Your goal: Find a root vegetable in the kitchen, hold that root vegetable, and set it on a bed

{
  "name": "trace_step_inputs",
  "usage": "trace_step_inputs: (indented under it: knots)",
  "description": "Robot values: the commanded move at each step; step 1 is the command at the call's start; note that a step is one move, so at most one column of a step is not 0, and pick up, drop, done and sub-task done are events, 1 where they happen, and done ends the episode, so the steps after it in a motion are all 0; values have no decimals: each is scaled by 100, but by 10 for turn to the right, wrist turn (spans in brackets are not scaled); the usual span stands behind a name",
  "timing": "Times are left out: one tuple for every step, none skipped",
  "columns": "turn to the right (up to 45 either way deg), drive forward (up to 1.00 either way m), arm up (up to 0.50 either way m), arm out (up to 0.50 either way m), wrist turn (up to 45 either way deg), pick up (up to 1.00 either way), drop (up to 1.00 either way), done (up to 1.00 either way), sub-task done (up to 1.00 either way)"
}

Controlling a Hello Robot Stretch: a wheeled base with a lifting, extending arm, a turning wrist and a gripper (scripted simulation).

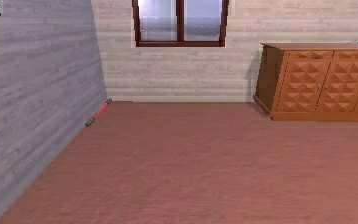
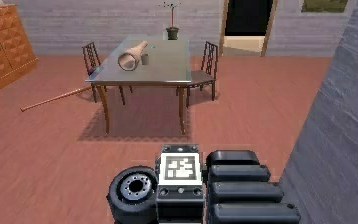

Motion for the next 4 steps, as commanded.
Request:
trace_step_inputs:
  knots:
    - [-120, 0, 0, 0, 0, 0, 0, 0, 0]
    - [0, 15, 0, 0, 0, 0, 0, 0, 0]
    - [450, 0, 0, 0, 0, 0, 0, 0, 0]
    - [450, 0, 0, 0, 0, 0, 0, 0, 0]
